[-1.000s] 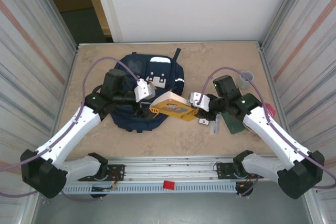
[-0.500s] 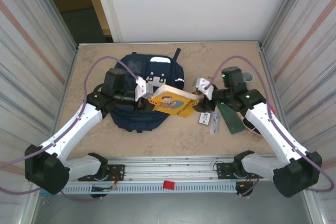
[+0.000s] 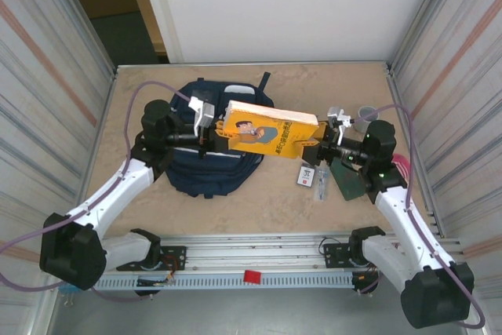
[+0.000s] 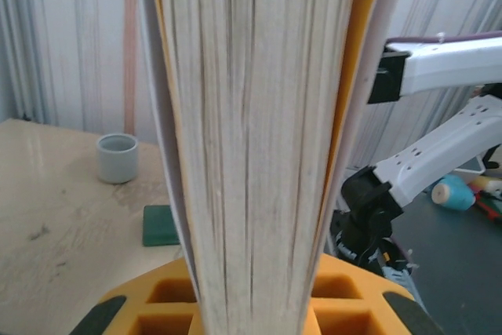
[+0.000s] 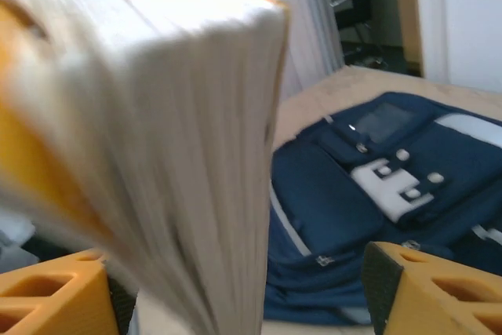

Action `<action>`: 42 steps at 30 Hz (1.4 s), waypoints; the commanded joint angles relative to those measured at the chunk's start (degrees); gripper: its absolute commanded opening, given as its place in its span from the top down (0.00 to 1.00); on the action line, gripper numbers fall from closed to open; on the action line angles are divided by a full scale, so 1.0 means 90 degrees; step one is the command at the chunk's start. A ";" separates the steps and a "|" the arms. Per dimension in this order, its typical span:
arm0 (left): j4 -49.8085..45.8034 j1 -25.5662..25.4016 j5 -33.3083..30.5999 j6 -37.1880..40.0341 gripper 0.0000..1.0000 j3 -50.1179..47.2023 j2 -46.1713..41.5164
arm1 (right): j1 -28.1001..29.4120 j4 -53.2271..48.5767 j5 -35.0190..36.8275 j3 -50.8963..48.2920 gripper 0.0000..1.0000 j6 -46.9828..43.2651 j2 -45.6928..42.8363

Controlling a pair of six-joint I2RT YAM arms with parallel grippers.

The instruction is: Pack the student bag

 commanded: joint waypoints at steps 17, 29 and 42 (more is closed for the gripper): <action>-0.3719 0.0163 -0.1893 0.3338 0.30 0.0622 -0.0623 | -0.0456 0.0341 0.1003 0.0067 1.00 0.1728 -0.0271; -0.6425 -0.0014 -0.4981 0.6929 0.14 0.0793 0.0323 | -0.0517 -0.1672 0.2764 0.0260 1.00 0.2028 -0.0267; -0.5314 -0.0121 -0.5690 0.6818 0.09 0.0777 0.1801 | 0.0087 -0.2036 0.3003 0.0518 1.00 0.1563 0.0126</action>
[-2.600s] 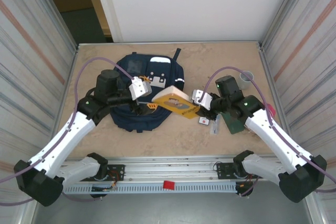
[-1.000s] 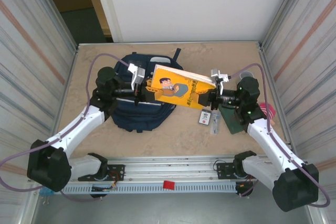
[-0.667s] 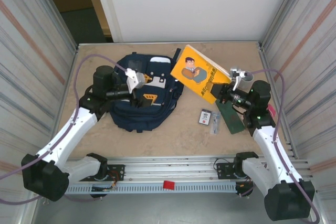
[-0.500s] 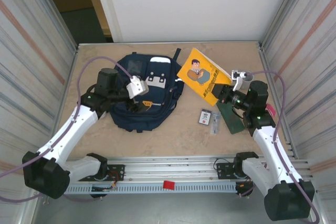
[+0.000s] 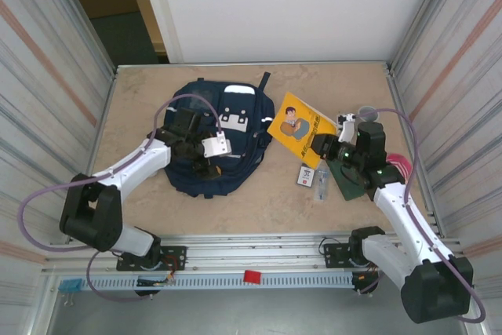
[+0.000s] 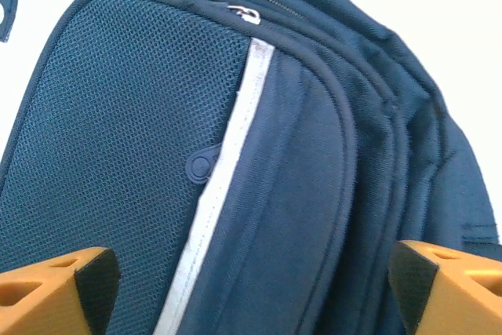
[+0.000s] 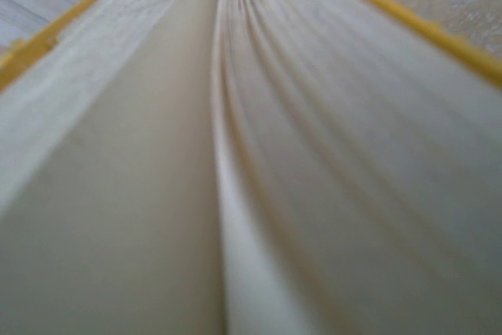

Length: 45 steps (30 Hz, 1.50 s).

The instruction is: Pack the student bag

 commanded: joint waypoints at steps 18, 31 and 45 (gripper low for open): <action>0.0098 0.0031 -0.0256 0.0478 0.06 -0.0191 0.0563 | 0.0171 0.0237 0.0190 0.0293 1.00 -0.0250 -0.0341; 0.0979 -0.0421 -0.0596 -0.1316 0.90 -0.0015 -0.0424 | -0.0186 -0.0607 0.1147 0.0152 1.00 0.0330 -0.0647; 0.0145 -0.1036 -0.0745 -0.6203 1.00 0.2289 -0.0078 | -0.1334 -0.2335 0.0495 0.0816 1.00 0.0810 -0.0796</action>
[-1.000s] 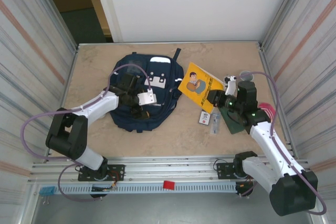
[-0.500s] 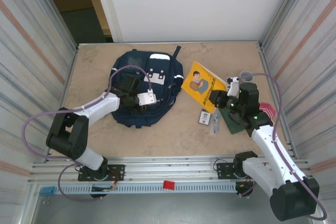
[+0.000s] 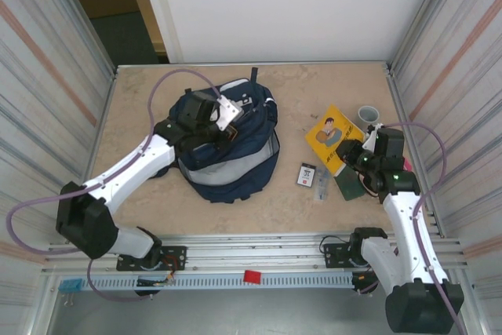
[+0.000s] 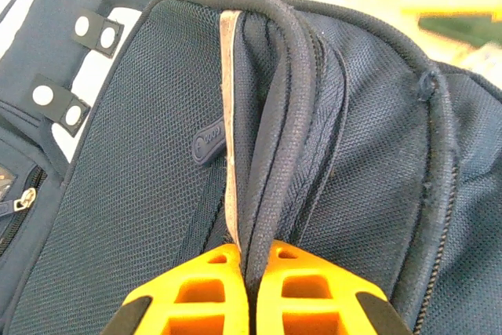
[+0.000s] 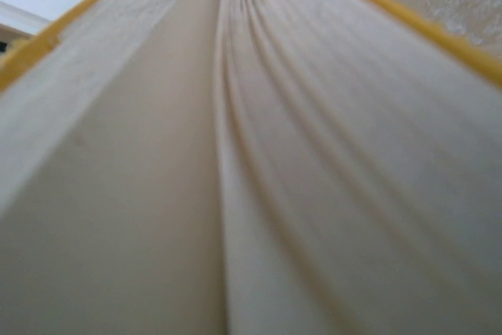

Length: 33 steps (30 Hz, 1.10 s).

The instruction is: Pack the student bag

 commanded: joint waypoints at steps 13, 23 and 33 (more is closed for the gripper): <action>-0.0225 0.0545 0.1307 -0.1755 1.00 0.1984 0.0628 | 0.2349 0.1435 -0.0557 -0.0173 1.00 0.2466 -0.0120; -0.0012 0.0756 0.2242 -0.2026 1.00 0.2266 0.0924 | 0.3967 0.3808 0.0585 -0.0727 1.00 0.3844 0.0698; 0.0203 0.0876 0.2765 -0.2260 1.00 0.2398 0.1009 | 0.5274 0.7534 0.2612 -0.0740 1.00 0.4911 0.3347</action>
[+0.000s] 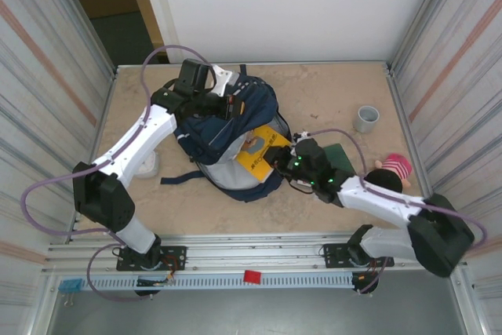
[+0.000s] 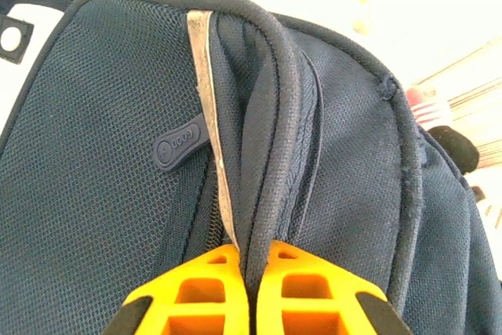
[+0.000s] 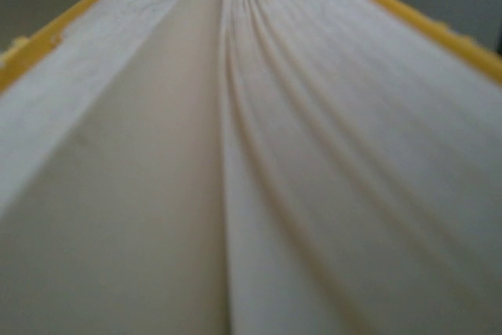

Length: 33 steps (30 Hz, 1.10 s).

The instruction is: Pack the student bag

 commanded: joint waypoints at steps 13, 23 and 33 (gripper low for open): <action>0.0919 0.0232 0.1050 -0.0237 1.00 0.0471 -0.0120 | 0.0460 0.2851 0.1778 0.1653 1.00 0.0559 0.3081; 0.1095 0.0242 0.1276 -0.0359 1.00 0.0445 -0.0089 | 0.0146 0.1622 0.1849 0.2883 0.88 0.0837 0.4215; 0.1106 0.0385 0.1005 -0.0337 1.00 0.0295 -0.0069 | -0.0047 0.0304 0.1618 0.2756 0.47 0.0974 0.4073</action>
